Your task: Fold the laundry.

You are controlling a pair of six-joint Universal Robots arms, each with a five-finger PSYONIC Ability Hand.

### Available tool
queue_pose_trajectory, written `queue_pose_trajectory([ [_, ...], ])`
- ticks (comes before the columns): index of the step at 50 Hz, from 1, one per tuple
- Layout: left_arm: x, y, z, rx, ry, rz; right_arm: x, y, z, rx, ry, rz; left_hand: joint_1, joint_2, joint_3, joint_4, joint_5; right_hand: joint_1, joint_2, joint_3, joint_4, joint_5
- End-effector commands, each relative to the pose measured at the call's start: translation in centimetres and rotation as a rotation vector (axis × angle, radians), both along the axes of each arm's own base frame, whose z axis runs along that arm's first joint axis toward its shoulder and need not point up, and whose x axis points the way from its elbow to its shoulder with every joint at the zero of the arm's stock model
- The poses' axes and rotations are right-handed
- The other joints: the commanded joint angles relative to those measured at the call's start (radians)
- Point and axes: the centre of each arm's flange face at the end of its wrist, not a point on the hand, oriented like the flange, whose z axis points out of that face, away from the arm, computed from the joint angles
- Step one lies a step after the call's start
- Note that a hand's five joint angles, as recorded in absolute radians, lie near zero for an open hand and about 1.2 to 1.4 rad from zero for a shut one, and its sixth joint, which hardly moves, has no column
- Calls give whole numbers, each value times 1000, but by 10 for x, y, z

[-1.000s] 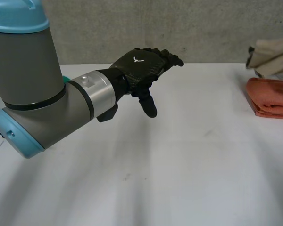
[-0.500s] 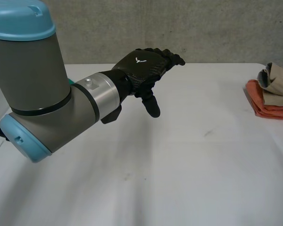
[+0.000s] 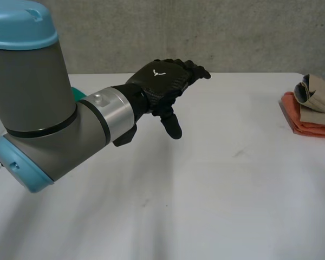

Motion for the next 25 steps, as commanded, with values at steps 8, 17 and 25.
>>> queue_pose_trajectory([
  [8, 26, -30, 17, -82, 47, 164, 184, 44, 70, -98, -152, 231, 0, -15, -41, -14, -12, -27, -45, -40, -59, -63],
  [17, 91, -113, 14, -200, 83, 441, 331, 155, 27, 57, -262, 669, -6, -20, -47, -20, -18, -27, -45, -40, -59, -63],
  [25, 176, -195, -53, -176, -146, 653, 375, 238, -33, 232, -187, 838, -3, -18, -44, -17, -15, -27, -45, -40, -59, -63],
])
